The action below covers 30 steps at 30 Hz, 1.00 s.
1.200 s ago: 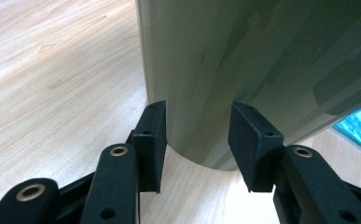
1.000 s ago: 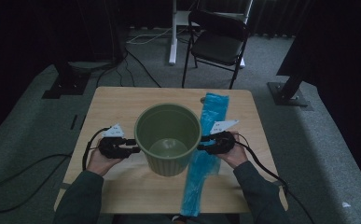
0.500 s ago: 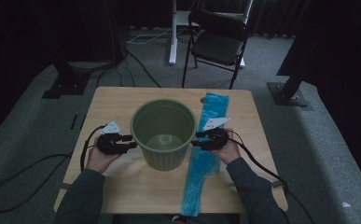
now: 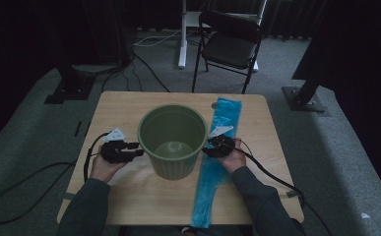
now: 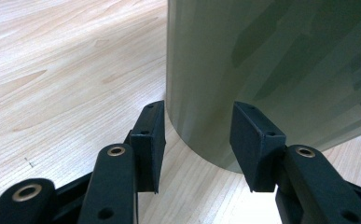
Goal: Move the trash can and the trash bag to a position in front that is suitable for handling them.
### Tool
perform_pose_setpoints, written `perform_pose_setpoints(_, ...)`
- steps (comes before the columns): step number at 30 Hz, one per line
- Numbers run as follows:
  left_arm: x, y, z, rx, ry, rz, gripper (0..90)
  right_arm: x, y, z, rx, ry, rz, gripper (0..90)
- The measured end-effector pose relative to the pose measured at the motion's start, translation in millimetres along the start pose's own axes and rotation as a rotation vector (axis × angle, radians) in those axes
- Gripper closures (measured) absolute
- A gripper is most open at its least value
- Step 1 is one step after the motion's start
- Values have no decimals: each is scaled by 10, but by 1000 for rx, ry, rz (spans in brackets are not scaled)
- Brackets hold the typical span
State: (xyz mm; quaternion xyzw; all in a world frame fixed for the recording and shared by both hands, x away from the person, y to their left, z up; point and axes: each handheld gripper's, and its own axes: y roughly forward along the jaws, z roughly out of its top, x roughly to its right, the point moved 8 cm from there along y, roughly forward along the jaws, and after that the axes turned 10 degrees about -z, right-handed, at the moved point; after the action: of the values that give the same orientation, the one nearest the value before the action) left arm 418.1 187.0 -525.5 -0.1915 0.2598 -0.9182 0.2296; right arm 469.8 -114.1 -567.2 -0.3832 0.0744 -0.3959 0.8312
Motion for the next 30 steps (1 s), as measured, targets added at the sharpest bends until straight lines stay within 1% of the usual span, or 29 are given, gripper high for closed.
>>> perform_pose_setpoints(2,4,6,-6,-5,0,-3,552,-20,42,-23,-14,-5,1,514)
perform_pose_setpoints(4,4,9,-7,-5,-1,-4,552,-26,79,-55,-35,-24,-16,514)
perform_pose_setpoints(5,3,8,-7,-5,-1,-4,553,-35,96,-70,-45,-18,-16,515)
perform_pose_setpoints(11,6,13,-15,-12,2,-6,552,-51,138,-152,-96,-45,-25,515)
perform_pose_setpoints(14,10,16,-13,-13,3,-6,553,-45,139,-185,-107,-48,-23,516)
perform_pose_setpoints(19,8,15,-13,-14,4,-7,553,-20,93,-243,-111,-32,-9,516)
perform_pose_setpoints(24,8,17,-11,-13,3,-9,553,51,12,-326,-134,-58,-15,516)
perform_pose_setpoints(27,12,20,-8,-13,5,-12,553,104,-50,-387,-140,-50,-16,516)
perform_pose_setpoints(30,11,25,-10,-18,7,-12,553,147,-104,-469,-148,-54,-13,514)
